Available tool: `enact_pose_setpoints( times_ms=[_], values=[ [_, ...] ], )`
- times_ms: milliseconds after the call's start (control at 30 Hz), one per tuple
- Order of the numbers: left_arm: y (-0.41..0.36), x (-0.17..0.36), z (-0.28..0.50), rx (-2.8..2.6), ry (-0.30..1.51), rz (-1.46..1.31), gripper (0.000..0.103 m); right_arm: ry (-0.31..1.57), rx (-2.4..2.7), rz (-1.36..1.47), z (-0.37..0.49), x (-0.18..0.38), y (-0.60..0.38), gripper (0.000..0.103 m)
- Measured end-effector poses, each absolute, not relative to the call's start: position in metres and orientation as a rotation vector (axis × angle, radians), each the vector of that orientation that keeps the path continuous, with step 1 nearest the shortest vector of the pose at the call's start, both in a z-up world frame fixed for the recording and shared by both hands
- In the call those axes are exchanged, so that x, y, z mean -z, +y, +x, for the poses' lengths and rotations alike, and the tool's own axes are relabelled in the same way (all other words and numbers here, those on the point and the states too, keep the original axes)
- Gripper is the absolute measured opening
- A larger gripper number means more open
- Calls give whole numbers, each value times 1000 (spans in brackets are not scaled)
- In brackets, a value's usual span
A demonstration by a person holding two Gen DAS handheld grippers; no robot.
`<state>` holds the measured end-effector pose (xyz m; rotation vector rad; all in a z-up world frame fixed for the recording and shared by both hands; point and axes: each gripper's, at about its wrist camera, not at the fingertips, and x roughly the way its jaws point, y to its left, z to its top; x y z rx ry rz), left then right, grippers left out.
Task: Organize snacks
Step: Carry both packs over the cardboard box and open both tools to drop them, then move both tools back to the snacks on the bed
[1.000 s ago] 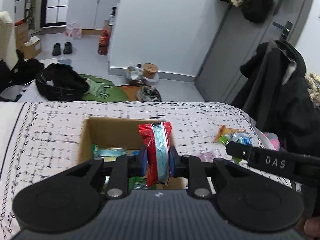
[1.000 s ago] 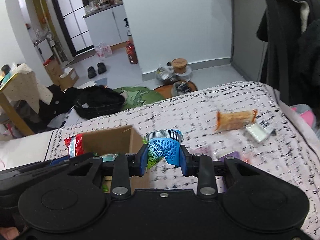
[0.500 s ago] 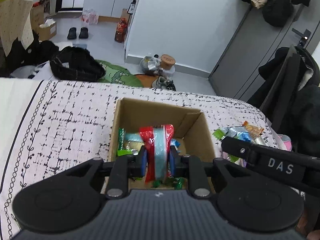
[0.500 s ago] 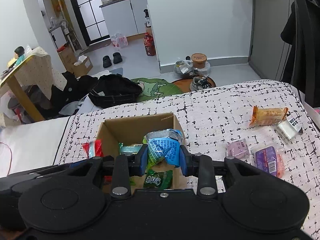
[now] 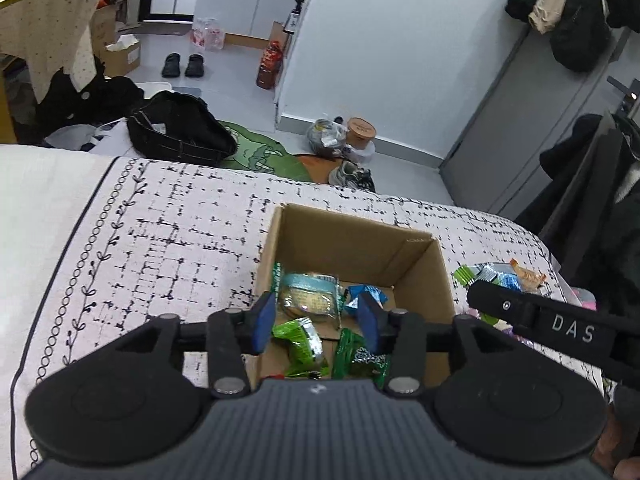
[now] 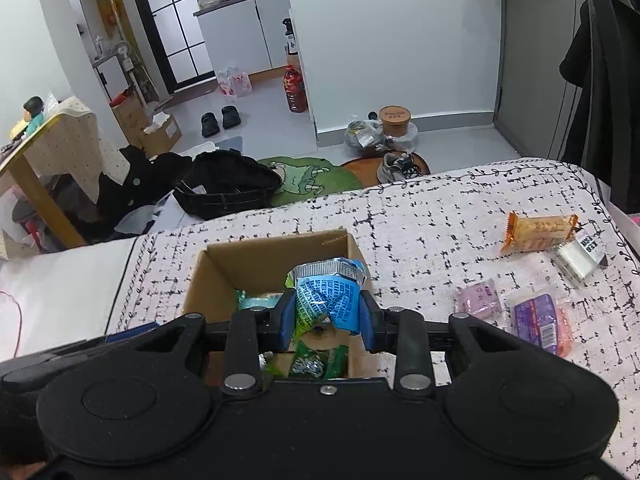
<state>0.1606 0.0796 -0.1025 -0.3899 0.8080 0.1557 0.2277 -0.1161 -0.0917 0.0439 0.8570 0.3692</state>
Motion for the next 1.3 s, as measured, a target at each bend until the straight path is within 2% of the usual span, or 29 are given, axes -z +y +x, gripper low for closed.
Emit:
enact_pose_setpoints(
  times_ms=[167,300,633,767,1000,1300],
  values=[
    [79,98,159,-169,800,-397,55,846,-409,79,233,86,-111,34],
    [80,97,160,-191,796,-389,60,845,-399,105,238,86,-114,46],
    [71,96,165,-180,787,-370,79,871,-322,107,245,92,-145,49],
    [59,94,170,-156,792,-350,80,873,-293,102,243,90,-162,51],
    [36,90,175,-98,782,-298,87,870,-231,88,242,86,-194,64],
    [8,89,183,-28,795,-255,87,902,-155,77,234,90,-233,66]
  ],
)
